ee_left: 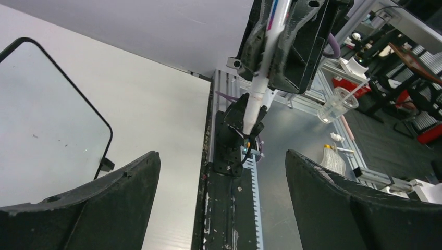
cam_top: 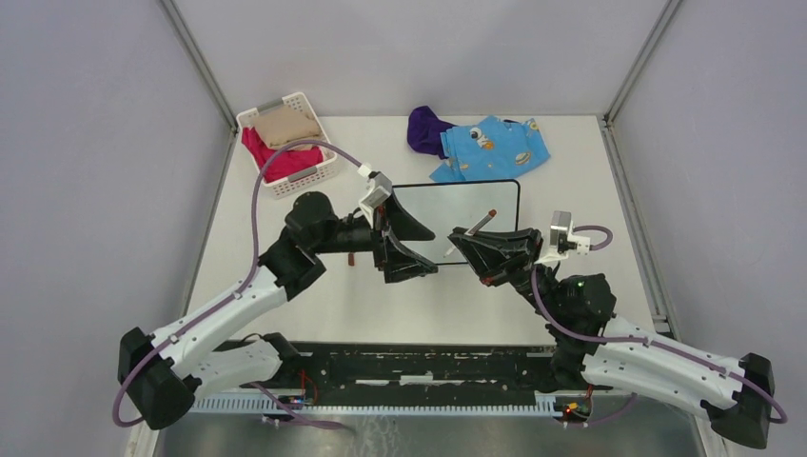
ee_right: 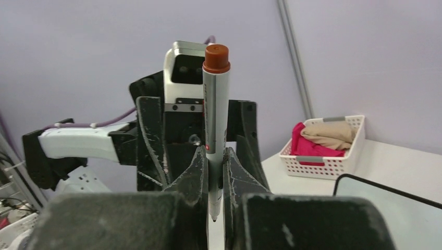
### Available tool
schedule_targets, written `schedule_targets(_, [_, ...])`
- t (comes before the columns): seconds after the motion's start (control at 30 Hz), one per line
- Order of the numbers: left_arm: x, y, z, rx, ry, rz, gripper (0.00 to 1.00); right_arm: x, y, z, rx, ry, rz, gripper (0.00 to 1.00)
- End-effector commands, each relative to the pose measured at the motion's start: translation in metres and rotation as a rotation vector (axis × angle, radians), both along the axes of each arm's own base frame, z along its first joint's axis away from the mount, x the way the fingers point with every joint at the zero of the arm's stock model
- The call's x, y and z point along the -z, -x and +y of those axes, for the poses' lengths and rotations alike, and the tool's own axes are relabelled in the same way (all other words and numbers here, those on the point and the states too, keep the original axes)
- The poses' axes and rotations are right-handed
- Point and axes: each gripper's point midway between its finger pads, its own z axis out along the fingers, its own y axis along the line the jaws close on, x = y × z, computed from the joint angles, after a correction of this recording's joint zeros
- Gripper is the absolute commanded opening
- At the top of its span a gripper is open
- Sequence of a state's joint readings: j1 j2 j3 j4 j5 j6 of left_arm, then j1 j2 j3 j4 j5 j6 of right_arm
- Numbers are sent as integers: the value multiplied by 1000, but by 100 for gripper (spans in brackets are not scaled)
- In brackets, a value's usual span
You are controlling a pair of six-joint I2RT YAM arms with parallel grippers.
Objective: Write a sentence on the whiteboard
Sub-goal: Adjust the whiteboard marker.
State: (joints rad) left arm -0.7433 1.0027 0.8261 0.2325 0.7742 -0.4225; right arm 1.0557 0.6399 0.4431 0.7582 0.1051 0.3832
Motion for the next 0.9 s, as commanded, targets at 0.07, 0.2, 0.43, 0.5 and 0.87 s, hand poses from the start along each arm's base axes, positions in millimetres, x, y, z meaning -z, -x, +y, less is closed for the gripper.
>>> schedule_targets(0.07, [-40,19,-14,156,100,-149,93,-34,24,-6,-111,-142,-76,0])
schedule_targets(0.2, [-44,18,-21,178,102,-155,91,-36,27,-7,-126,-161,-80,0])
schedule_targets(0.43, [-60,20,-29,208,139,-153,85,-32,27,-7,-131,-173,-74,0])
schedule_targets(0.5, [-61,23,-31,224,141,-153,80,-32,26,-6,-129,-171,-72,0])
schedule_targets(0.87, [-55,30,-38,271,117,-102,47,-28,22,-7,-112,-169,-61,0])
